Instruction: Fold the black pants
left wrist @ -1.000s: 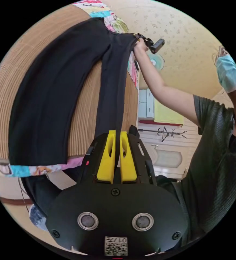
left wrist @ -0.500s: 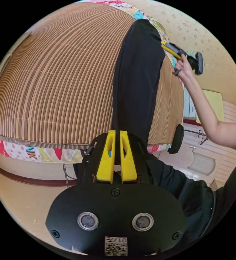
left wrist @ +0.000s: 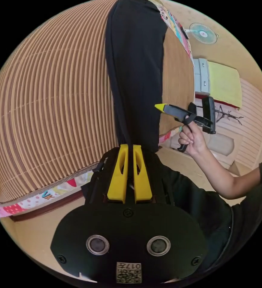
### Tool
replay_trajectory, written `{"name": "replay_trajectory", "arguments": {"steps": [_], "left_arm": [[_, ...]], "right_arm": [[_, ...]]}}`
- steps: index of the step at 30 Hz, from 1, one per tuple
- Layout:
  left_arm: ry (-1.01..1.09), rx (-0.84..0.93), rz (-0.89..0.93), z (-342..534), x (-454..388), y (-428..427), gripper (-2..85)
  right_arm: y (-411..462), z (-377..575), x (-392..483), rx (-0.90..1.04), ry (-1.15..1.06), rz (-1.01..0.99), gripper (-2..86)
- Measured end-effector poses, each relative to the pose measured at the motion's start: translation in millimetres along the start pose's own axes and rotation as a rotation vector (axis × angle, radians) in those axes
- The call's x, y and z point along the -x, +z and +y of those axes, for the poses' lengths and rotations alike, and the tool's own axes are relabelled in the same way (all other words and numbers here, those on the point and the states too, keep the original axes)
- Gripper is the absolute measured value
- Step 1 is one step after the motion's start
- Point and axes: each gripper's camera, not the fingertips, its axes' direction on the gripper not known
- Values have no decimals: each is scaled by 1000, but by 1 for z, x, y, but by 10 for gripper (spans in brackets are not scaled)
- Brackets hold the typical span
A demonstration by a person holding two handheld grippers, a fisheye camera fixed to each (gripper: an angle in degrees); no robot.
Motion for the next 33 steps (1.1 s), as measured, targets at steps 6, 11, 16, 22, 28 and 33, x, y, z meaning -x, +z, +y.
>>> {"name": "replay_trajectory", "arguments": {"steps": [6, 11, 16, 22, 28, 33], "left_arm": [[108, -51, 178, 34, -8, -12, 11], [-1, -4, 32, 47, -2, -5, 45], [7, -200, -56, 52, -13, -58, 103], [-38, -258, 137, -19, 18, -98, 140], [53, -224, 101, -100, -5, -110, 112], [144, -146, 169, -102, -28, -110, 47]], "right_arm": [[-21, 36, -20, -99, 2, 60, 23], [13, 35, -39, -1, 1, 93, 37], [-9, 38, -83, -154, 141, -62, 71], [-8, -18, -140, -136, 167, -359, 119], [10, -98, -143, -42, 87, -430, 104], [6, -95, -124, -27, -31, -457, 42]]}}
